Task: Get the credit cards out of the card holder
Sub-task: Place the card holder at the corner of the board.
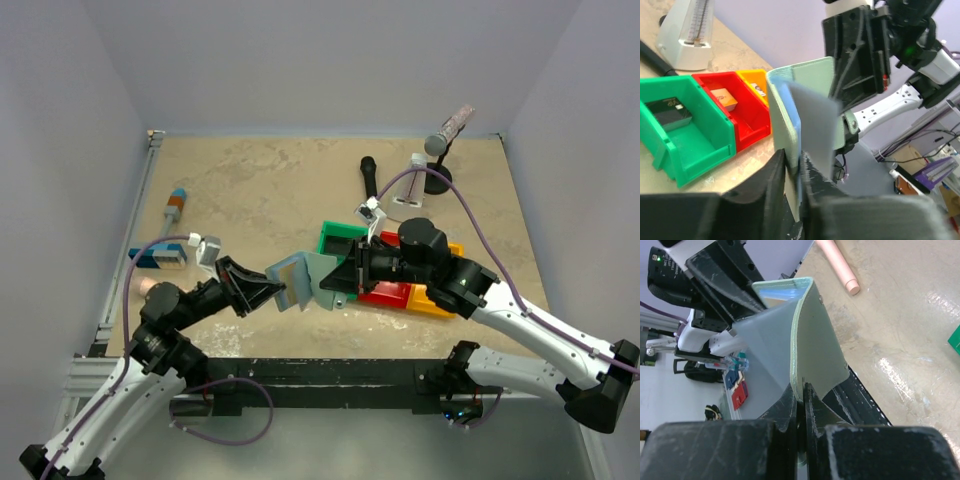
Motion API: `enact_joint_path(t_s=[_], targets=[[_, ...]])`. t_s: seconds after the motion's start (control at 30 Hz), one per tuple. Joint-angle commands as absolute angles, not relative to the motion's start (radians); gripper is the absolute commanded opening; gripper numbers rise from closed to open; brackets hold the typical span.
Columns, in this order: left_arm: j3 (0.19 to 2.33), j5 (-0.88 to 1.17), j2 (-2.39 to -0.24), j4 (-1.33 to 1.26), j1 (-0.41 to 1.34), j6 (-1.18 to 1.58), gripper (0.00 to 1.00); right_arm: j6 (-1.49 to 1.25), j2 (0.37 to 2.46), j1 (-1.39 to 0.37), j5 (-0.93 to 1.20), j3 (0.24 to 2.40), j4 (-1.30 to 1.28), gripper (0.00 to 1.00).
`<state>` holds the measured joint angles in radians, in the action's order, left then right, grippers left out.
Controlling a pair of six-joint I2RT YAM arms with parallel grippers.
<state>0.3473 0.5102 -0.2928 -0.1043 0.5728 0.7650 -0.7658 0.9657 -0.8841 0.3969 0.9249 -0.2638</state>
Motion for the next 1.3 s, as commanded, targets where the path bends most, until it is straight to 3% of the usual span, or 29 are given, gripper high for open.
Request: enact_joint_path(t_s=[0.0,0.13,0.17,0.23,0.3,0.37,0.47,0.6,0.93,1.27], targets=[[0.411,0.474,-0.336,-0.029,0.577,0.713,0.04,-0.747,0.954,-0.881,0.416,0.939,-0.224,0.00],[0.443,0.451,-0.348,0.054,0.577,0.687,0.00,-0.726,0.934,-0.881,0.388,0.931,-0.262,0.02],[0.451,0.443,-0.347,0.067,0.577,0.683,0.00,-0.716,0.928,-0.881,0.374,0.931,-0.279,0.08],[0.474,0.420,-0.351,0.109,0.577,0.672,0.00,-0.690,0.914,-0.881,0.330,0.937,-0.331,0.39],[0.508,0.388,-0.370,0.175,0.578,0.654,0.00,-0.655,0.899,-0.881,0.260,0.960,-0.409,0.53],[0.554,0.342,-0.399,0.260,0.578,0.635,0.00,-0.618,0.876,-0.882,0.191,0.988,-0.497,0.60],[0.606,0.278,-0.443,0.366,0.580,0.626,0.00,-0.563,0.844,-0.906,0.080,1.041,-0.596,0.61],[0.640,0.200,-0.497,0.463,0.587,0.646,0.00,-0.512,0.871,-0.995,0.011,1.097,-0.626,0.51],[0.571,0.147,-0.511,0.506,0.679,0.742,0.00,-0.541,1.121,-1.166,0.078,1.128,-0.462,0.00],[0.310,0.244,-0.463,0.312,0.684,0.894,0.00,-0.591,1.267,-1.169,0.121,1.026,-0.345,0.00]])
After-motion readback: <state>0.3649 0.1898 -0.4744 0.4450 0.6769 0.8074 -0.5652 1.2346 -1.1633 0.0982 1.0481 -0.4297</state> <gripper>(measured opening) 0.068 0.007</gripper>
